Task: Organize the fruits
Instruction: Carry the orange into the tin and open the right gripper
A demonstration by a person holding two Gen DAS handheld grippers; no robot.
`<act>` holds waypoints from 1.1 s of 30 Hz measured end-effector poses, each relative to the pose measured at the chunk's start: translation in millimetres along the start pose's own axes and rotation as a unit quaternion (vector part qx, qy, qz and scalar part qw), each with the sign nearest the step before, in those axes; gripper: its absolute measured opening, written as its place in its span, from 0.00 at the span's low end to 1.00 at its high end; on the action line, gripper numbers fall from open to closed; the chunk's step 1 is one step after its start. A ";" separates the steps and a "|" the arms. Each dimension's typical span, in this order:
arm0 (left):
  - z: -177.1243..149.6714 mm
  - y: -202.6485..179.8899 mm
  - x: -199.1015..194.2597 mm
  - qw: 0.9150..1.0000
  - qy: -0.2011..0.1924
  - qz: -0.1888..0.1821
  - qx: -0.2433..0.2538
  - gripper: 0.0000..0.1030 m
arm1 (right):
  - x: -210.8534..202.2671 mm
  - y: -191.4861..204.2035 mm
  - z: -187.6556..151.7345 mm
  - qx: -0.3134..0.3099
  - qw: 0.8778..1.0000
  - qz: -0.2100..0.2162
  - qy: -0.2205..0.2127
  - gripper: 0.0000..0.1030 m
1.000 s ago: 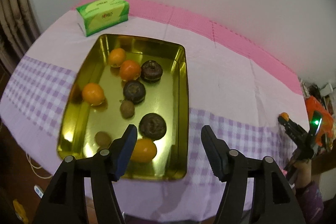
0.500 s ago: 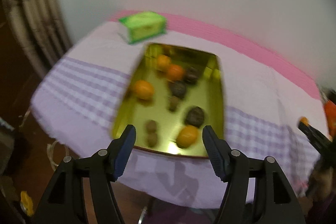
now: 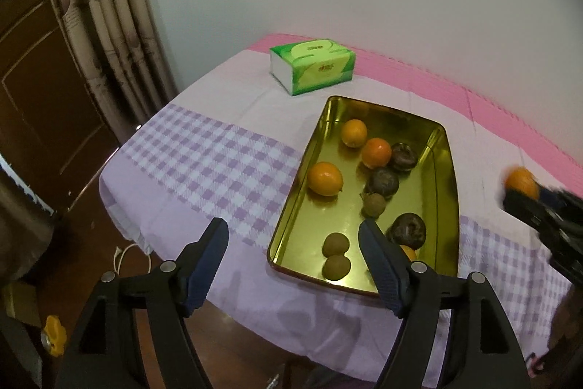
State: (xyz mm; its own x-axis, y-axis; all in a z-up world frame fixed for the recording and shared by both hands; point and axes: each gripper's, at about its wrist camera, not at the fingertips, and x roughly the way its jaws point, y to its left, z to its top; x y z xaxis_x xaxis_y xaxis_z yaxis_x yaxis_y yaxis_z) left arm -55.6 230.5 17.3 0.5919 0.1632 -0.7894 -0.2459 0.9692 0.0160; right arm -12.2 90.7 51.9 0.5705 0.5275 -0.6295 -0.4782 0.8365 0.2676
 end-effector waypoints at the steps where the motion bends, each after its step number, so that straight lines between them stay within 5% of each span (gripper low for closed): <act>1: 0.0 -1.8 -0.8 1.000 -0.003 0.000 0.006 0.72 | 9.6 8.4 6.2 -0.011 1.000 0.004 0.004 0.36; 17: 2.6 2.9 18.0 0.999 0.032 -0.002 0.012 0.76 | 114.8 36.6 37.5 -0.025 0.997 0.003 0.078 0.36; 33: 3.1 2.5 19.2 0.999 0.035 -0.008 0.010 0.81 | 147.6 37.4 48.3 -0.019 0.996 -0.010 0.088 0.36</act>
State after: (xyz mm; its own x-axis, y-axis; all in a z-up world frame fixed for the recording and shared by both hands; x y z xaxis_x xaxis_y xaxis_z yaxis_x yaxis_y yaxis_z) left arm -42.5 236.6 4.0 0.5399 0.1357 -0.8307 -0.2221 0.9749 0.0149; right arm 86.4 207.0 4.2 0.4550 0.4740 -0.7538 -0.4943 0.8386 0.2289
